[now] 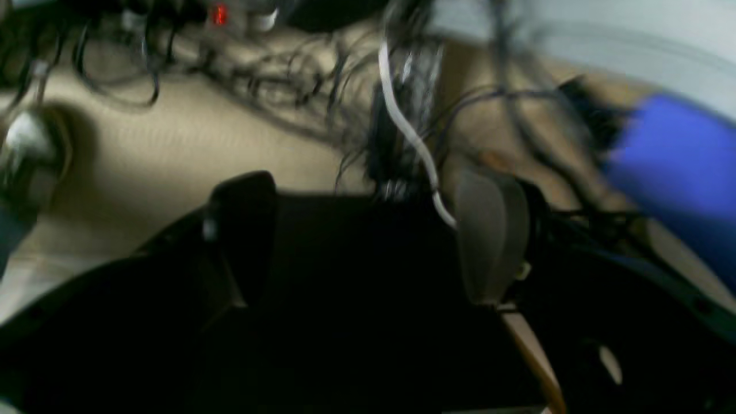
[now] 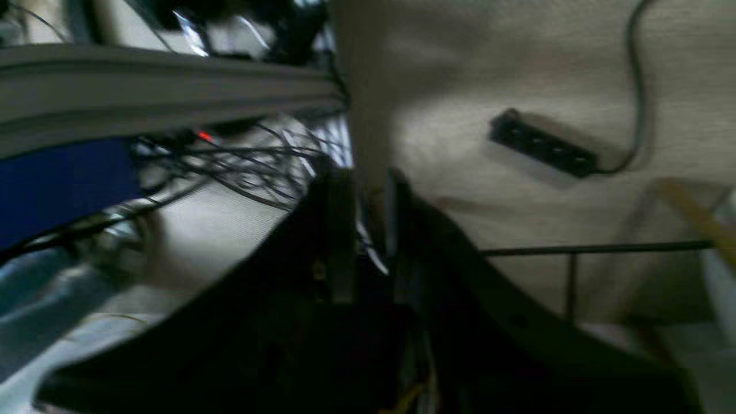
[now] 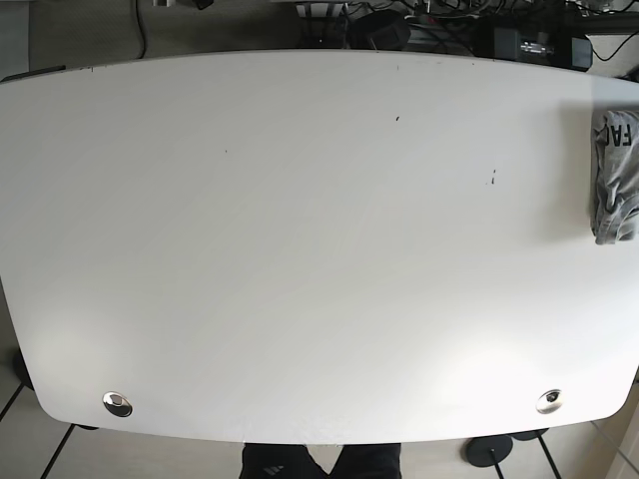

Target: Fold the T-shirt properly

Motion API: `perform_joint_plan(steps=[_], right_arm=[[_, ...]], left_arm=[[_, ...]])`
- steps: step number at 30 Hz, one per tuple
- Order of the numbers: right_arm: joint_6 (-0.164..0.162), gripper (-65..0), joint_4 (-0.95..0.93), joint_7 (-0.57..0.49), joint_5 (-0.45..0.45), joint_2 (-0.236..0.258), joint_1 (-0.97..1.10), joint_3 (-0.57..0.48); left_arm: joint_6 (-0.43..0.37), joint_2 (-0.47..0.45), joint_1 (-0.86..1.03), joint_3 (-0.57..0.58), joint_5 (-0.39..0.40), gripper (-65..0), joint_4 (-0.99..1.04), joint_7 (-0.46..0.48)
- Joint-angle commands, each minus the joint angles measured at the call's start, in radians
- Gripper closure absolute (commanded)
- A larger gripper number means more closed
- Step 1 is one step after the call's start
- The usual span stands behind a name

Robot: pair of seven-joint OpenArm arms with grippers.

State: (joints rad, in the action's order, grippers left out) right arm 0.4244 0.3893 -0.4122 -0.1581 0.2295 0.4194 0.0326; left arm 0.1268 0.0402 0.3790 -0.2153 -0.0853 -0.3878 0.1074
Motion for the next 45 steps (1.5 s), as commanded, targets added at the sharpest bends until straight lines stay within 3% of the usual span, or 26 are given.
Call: perform_joint_plan(steps=[1, 4, 6, 8, 15, 21, 27, 33, 37, 41, 45], right_arm=[[-0.011, -7.9, -0.045, -0.014, -0.002, 0.003, -0.027, -0.032], [-0.035, -8.4, -0.056, -0.007, -0.002, -0.003, -0.050, -0.087], [-0.069, -8.6, -0.056, -0.007, -0.002, -0.006, -0.052, -0.124], [-0.103, -8.2, -0.056, -0.009, -0.004, -0.018, -0.061, -0.164], [-0.104, -7.9, -0.034, -0.034, -0.011, -0.018, -0.015, -0.133], [-0.104, -7.9, 0.152, -0.096, -0.011, -0.022, 0.163, -0.043], [-0.103, -7.9, 0.415, -0.096, -0.013, -0.017, 0.379, 0.003], [-0.100, -7.9, 0.693, -0.096, -0.016, -0.023, 0.628, 0.065], [-0.098, -7.9, 0.845, -0.096, -0.174, -0.006, 0.761, 0.063], [-0.098, -7.9, 1.008, -0.096, -0.246, 0.029, 0.849, 0.066], [-0.098, -7.9, 1.140, -0.095, -0.301, 0.054, 0.886, 0.137]], left_arm=[[0.004, 0.007, -0.025, 0.001, 0.005, -44.4, 0.023, 0.013], [-0.046, 0.007, -0.058, 0.001, 0.002, -44.4, 0.028, 0.007], [-0.106, 0.007, -0.068, 0.001, 0.002, -44.4, 0.028, 0.007], [-0.112, 0.007, -0.068, 0.006, 0.002, -44.9, 0.028, 0.007], [-0.111, 0.013, 0.013, 0.009, -0.001, -44.6, -0.058, 0.047], [-0.111, 0.016, 0.211, 0.067, 0.003, -44.6, -0.296, 0.088], [-0.111, 0.034, 0.452, 0.069, 0.003, -44.6, -0.646, 0.088], [-0.112, 0.034, 0.760, 0.076, 0.005, -44.6, -1.120, 0.088], [-0.112, 0.036, 0.895, 0.076, 0.006, -44.6, -1.390, 0.088], [-0.112, 0.036, 0.915, 0.078, 0.006, -44.6, -1.539, 0.085], [-0.114, 0.036, 0.885, 0.080, 0.006, -44.9, -1.609, 0.088]])
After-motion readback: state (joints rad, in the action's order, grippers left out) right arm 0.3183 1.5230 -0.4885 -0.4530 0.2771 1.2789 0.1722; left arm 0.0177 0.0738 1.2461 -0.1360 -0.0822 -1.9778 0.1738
